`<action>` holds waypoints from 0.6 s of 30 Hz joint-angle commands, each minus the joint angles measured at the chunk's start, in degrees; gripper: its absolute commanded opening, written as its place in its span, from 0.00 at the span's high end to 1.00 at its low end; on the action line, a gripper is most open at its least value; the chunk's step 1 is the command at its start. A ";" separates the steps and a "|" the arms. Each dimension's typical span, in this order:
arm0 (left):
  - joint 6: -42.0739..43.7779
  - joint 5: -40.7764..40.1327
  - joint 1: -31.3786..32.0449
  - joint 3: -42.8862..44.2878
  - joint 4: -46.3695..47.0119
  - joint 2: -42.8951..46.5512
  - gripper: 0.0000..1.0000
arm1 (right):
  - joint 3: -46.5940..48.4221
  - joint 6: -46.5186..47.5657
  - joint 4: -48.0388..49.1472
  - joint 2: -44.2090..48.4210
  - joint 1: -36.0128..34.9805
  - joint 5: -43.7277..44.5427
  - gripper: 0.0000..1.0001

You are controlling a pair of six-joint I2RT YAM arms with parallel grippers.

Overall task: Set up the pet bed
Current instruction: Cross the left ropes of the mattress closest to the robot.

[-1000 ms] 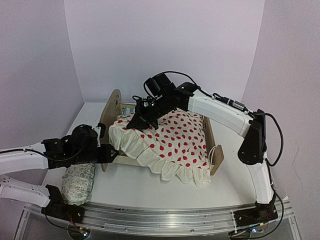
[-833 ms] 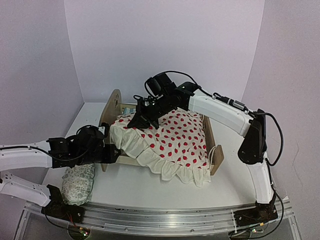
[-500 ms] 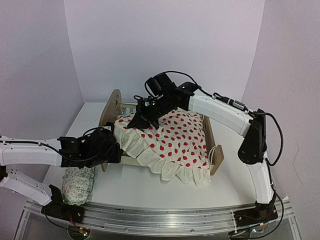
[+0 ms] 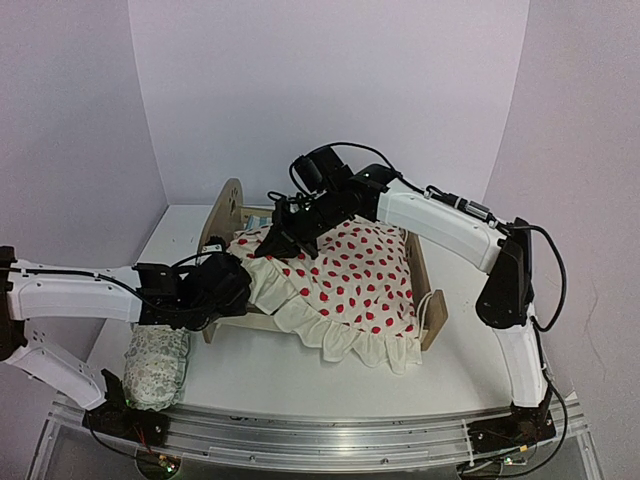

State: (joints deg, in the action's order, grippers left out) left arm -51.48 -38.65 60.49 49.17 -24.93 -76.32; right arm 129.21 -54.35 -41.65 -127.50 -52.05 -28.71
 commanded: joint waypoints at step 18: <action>-3.01 -5.86 0.26 2.05 2.75 -5.25 0.63 | 0.63 -1.39 0.62 2.23 0.02 -2.31 1.00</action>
State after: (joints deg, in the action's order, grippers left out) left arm -53.90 -42.26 60.63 49.17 -24.29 -80.82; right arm 129.21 -55.20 -41.66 -127.50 -52.05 -29.59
